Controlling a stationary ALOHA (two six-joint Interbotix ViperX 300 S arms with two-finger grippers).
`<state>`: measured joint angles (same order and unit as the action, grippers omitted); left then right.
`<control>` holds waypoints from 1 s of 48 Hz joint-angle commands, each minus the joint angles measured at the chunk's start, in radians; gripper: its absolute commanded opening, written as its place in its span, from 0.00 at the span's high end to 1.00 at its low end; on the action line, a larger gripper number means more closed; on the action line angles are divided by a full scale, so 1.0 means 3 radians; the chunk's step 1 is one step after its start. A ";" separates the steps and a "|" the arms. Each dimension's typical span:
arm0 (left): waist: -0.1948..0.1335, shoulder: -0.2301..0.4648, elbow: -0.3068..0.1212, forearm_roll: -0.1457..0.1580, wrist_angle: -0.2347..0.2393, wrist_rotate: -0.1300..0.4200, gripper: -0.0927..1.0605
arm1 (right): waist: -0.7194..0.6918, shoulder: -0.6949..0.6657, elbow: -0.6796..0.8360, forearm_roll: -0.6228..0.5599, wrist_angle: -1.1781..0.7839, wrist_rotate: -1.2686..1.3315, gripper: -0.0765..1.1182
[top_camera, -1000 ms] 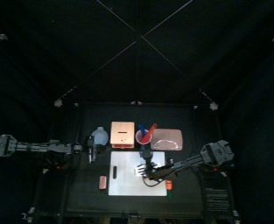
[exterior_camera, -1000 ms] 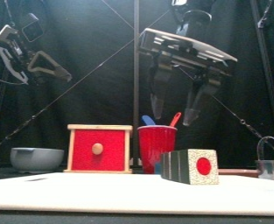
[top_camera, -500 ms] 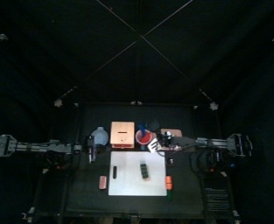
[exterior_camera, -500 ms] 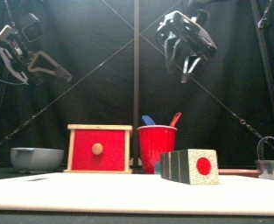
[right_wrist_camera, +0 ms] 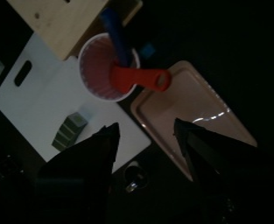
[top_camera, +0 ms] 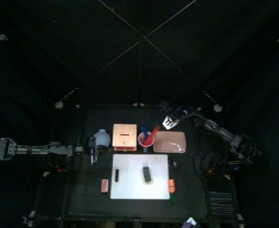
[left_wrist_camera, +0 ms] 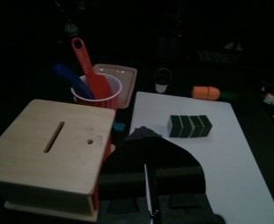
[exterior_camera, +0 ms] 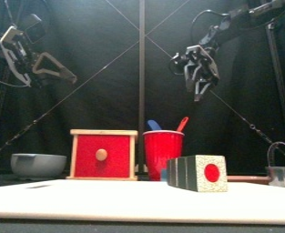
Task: Place sushi on board then cut the sushi with the knife then place the pieces on the plate
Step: Pick knife at handle with right hand
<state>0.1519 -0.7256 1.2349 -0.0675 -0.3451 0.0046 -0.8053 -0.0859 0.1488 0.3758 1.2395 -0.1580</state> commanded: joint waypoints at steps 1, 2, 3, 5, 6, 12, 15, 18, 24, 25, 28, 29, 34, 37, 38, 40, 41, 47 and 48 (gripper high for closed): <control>0.0056 0.0005 -0.0092 -0.0005 -0.0077 -0.0015 0.92 | -0.0092 0.0205 -0.0322 0.0128 0.0215 -0.0312 0.21; 0.0056 0.0005 -0.0092 -0.0005 -0.0087 -0.0015 0.92 | -0.0107 0.0266 -0.0378 0.0133 0.0266 -0.0368 0.21; 0.0061 0.0005 -0.0092 -0.0005 -0.0092 -0.0015 0.92 | -0.0112 0.0317 -0.0424 0.0138 0.0327 -0.0424 0.21; 0.0066 0.0005 -0.0092 0.0000 -0.0112 -0.0020 0.92 | -0.0128 0.0445 -0.0552 0.0138 0.0491 -0.0532 0.21; 0.0072 0.0005 -0.0092 -0.0005 -0.0112 -0.0020 0.92 | -0.0128 0.0486 -0.0598 0.0143 0.0557 -0.0573 0.21; 0.0066 0.0005 -0.0082 -0.0005 -0.0112 -0.0020 0.92 | -0.0112 0.0731 -0.0833 0.0184 0.0772 -0.0685 0.21; 0.0066 0.0005 -0.0077 -0.0036 -0.0112 -0.0020 0.92 | -0.0107 0.0813 -0.0915 0.0240 0.0777 -0.0721 0.21; 0.0072 0.0005 -0.0072 -0.0066 -0.0112 -0.0015 0.92 | -0.0107 0.0879 -0.0946 0.0322 0.0777 -0.0757 0.21; 0.0087 0.0005 -0.0051 -0.0092 -0.0112 -0.0005 0.92 | -0.0087 0.0997 -0.0946 0.0455 0.0803 -0.0839 0.21; 0.0092 0.0005 -0.0051 -0.0092 -0.0112 -0.0005 0.92 | -0.0082 0.1012 -0.0951 0.0460 0.0808 -0.0849 0.21; 0.0097 0.0005 -0.0041 -0.0092 -0.0112 -0.0005 0.92 | -0.0051 0.1043 -0.0946 0.0455 0.0823 -0.0854 0.21; 0.0097 0.0005 -0.0036 -0.0097 -0.0112 -0.0005 0.92 | -0.0041 0.1048 -0.0946 0.0455 0.0823 -0.0854 0.21; 0.0107 0.0005 -0.0031 -0.0097 -0.0107 -0.0005 0.92 | -0.0005 0.1058 -0.0915 0.0455 0.0828 -0.0854 0.21; 0.0118 0.0005 -0.0020 -0.0092 -0.0107 0.0000 0.92 | 0.0010 0.1079 -0.0890 0.0424 0.0828 -0.0854 0.21; 0.0118 0.0005 -0.0020 -0.0097 -0.0107 0.0000 0.92 | 0.0015 0.1084 -0.0879 0.0419 0.0828 -0.0854 0.21; 0.0133 0.0005 -0.0020 -0.0097 -0.0107 0.0000 0.92 | 0.0031 0.1099 -0.0859 0.0404 0.0828 -0.0854 0.21; 0.0138 0.0005 -0.0020 -0.0092 -0.0102 0.0000 0.92 | 0.0036 0.1115 -0.0854 0.0404 0.0828 -0.0854 0.21; 0.0159 0.0005 -0.0020 -0.0092 -0.0092 -0.0005 0.92 | 0.0087 0.1166 -0.0818 0.0399 0.0828 -0.0849 0.21; 0.0159 0.0005 -0.0015 -0.0092 -0.0092 -0.0005 0.92 | 0.0097 0.1171 -0.0818 0.0399 0.0828 -0.0849 0.21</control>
<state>0.1933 -0.7256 1.2410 -0.0951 -0.3697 0.0015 -0.7839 0.2884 -0.0890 0.4939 1.4864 -0.4096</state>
